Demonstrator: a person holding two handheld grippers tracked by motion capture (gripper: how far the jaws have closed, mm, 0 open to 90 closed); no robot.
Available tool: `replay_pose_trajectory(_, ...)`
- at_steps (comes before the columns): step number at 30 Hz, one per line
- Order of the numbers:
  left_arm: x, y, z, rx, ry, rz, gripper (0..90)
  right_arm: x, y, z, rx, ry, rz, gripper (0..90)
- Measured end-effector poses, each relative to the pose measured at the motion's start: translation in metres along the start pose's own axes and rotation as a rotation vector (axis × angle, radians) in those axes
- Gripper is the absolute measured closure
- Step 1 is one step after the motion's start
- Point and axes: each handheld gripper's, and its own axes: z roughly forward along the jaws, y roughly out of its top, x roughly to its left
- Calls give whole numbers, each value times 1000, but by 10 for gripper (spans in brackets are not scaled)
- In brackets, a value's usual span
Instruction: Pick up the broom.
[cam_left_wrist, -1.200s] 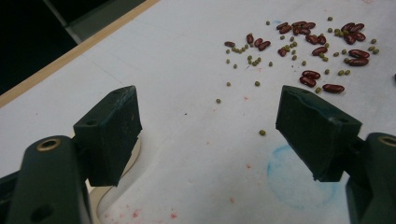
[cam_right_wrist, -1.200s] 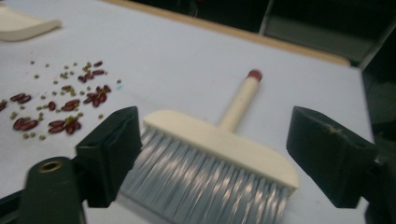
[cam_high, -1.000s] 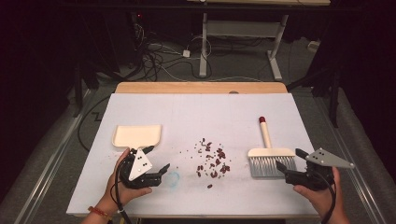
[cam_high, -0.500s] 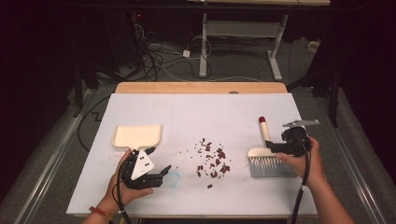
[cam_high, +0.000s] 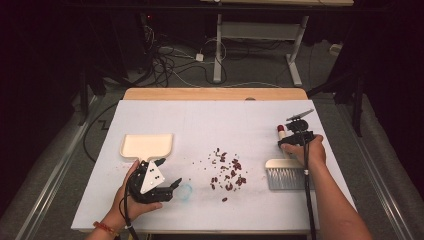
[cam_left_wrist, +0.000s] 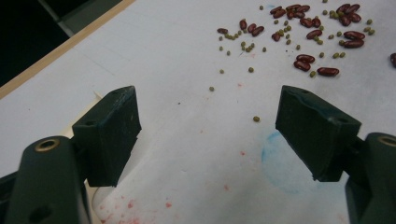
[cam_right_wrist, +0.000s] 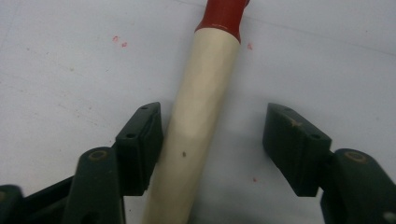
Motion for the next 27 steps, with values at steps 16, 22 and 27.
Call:
replay_pose_trajectory(16,-7,2,7,30,-21,17,212,4,-4,-1,-60,41,-55,697)
replay_pose_trajectory(22,-5,1,7,32,-16,0,212,1,-11,-11,-133,80,-50,698)
replay_pose_trajectory(27,-5,1,5,35,-7,-3,212,-10,-24,-37,-280,135,-17,699)
